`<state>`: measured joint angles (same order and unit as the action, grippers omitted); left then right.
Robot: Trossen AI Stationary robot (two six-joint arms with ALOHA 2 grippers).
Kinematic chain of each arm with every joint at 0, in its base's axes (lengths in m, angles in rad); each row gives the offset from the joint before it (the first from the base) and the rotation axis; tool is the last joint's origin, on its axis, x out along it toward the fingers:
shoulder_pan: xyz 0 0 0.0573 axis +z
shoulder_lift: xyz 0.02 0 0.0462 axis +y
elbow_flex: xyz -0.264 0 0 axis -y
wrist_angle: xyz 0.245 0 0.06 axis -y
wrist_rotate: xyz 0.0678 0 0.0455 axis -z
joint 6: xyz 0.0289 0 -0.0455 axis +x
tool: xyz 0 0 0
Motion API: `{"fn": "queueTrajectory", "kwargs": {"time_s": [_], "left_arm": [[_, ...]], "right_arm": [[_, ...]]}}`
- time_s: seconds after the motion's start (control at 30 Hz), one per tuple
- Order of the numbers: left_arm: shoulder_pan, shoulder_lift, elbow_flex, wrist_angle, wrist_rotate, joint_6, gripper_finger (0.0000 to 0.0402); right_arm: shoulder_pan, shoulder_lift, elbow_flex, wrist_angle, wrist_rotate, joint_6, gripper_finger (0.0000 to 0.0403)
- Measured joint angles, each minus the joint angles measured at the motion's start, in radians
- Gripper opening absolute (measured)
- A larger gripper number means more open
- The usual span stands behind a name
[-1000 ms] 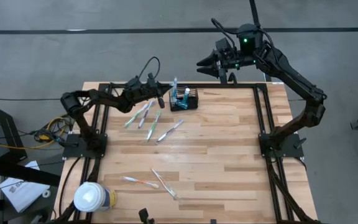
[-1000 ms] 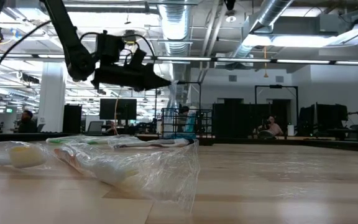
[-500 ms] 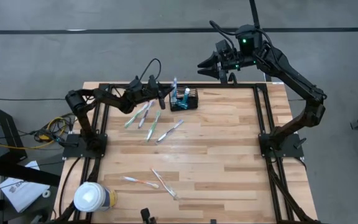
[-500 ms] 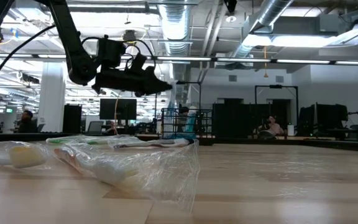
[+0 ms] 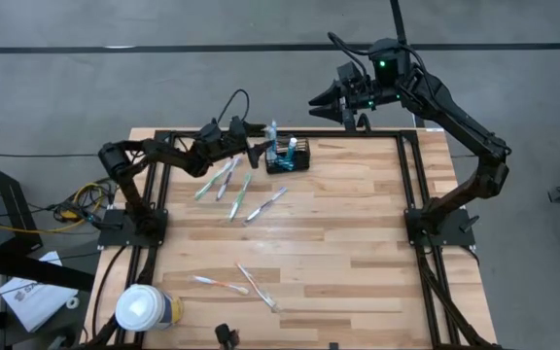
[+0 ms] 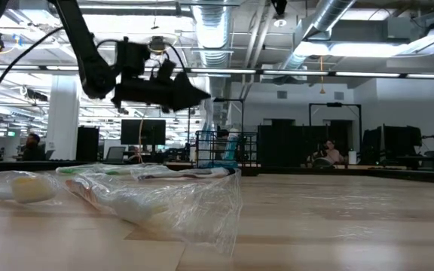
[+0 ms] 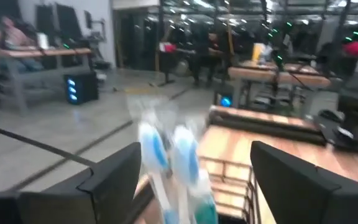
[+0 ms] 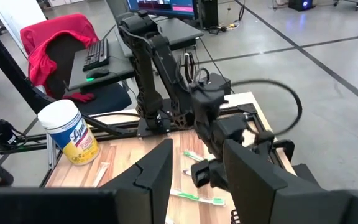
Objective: Pick & Place toothbrushing station
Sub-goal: Put the top green toothbrush into the black wire organizer
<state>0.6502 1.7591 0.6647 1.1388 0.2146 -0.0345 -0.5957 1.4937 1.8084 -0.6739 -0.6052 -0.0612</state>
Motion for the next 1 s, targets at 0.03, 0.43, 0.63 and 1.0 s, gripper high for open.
{"fn": "queueTrajectory", "kwargs": {"time_s": [0.03, 0.43, 0.63, 1.0], "left_arm": [[0.002, -0.02, 0.0, 0.0, -0.027, 0.005, 0.0299], [0.019, -0.57, 0.057, -0.527, 0.029, -0.23, 0.0254], [-0.056, -0.816, 0.077, -0.853, 0.029, -0.401, 0.0232], [-0.221, -0.904, 0.077, -1.323, -0.048, -0.595, 0.023]], "right_arm": [[0.0, 0.0, 0.0, 0.001, 0.0, 0.0, 0.0133], [0.025, 0.0, 0.0, 0.206, 0.0, 0.11, 0.0133], [0.075, 0.0, 0.0, 0.263, 0.0, 0.166, 0.0133], [0.209, 0.0, 0.0, 0.264, 0.063, 0.185, 0.0133]]}}
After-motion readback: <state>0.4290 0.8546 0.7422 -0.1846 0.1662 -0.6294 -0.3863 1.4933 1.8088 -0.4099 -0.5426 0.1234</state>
